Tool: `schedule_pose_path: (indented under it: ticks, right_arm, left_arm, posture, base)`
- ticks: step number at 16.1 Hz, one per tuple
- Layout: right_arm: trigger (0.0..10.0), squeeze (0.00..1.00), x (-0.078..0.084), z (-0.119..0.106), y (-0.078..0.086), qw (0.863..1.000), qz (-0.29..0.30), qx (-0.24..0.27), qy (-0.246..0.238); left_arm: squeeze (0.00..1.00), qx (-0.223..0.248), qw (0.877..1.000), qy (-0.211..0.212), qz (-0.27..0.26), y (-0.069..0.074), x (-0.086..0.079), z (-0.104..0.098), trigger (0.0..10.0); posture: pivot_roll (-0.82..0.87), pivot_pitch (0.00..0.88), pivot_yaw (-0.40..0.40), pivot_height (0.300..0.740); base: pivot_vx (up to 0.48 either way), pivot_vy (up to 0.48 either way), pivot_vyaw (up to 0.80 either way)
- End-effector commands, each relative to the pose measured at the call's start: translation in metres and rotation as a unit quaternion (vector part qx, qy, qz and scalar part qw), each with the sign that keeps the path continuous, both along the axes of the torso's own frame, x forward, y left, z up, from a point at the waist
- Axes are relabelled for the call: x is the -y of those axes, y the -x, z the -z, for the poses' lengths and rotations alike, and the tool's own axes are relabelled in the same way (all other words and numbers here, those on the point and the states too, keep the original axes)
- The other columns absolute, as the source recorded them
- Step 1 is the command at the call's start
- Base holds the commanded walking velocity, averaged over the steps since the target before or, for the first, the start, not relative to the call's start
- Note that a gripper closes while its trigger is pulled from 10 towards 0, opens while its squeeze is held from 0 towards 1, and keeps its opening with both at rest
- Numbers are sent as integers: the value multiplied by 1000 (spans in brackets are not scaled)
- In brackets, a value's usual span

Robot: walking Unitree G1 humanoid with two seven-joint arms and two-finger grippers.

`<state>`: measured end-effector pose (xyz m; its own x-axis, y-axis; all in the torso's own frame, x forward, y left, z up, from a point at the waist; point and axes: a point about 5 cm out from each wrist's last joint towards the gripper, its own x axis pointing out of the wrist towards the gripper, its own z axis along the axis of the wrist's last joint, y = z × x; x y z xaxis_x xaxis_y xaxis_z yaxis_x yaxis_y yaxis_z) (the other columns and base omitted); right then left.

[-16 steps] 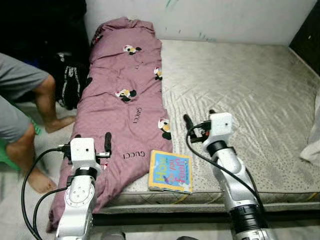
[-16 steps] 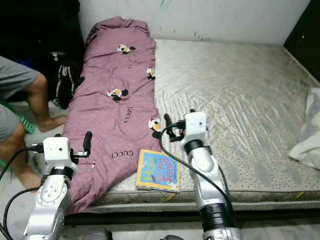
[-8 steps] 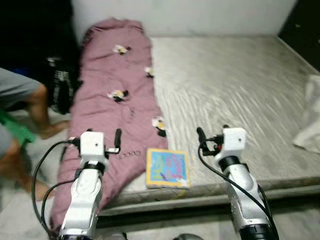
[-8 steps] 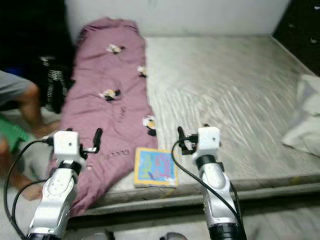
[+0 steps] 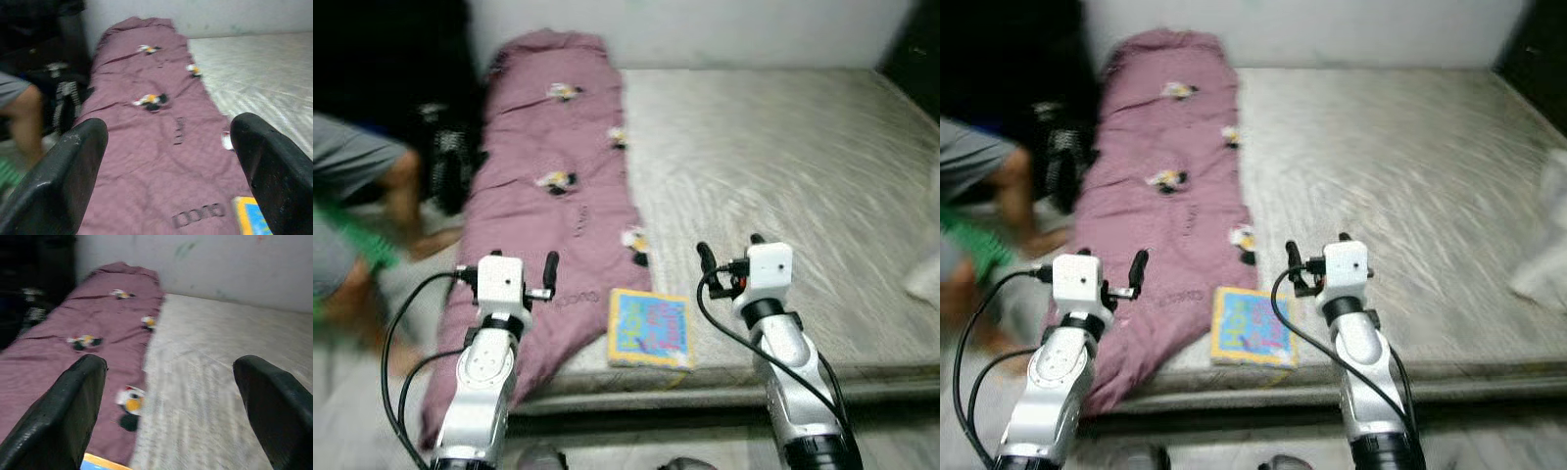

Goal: Clean up the room

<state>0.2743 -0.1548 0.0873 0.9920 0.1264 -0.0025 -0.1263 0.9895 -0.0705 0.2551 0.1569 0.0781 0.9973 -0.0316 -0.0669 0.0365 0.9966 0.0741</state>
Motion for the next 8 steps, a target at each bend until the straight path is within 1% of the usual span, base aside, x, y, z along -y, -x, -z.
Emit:
schedule_pose_path:
  ticks: [1,2,7,8]
  right_arm:
    - [10000,0,-4,-5,-3,1000,-7,9,-2]
    - [10000,0,-4,-5,-3,1000,-6,8,-3]
    - [10000,0,1,-6,-4,1000,8,8,-6]
    - [10000,0,1,-5,-4,1000,9,8,-7]
  left_arm:
    - [0,-2,1000,-3,-1,2,-3,-1,10000]
    - [0,-2,1000,-2,0,2,-3,-1,10000]
    - [0,-2,1000,0,8,-1,0,-2,10000]
    - [0,-1,1000,1,10,-1,0,-2,10000]
  posture:
    - [-27,35,-15,740]
    - [-28,34,-15,740]
    - [-37,27,-5,740]
    - [-37,26,-5,740]
  base:
    - [0,0,694]
    - [0,0,431]
    - [0,-272,0]
    - [0,0,0]
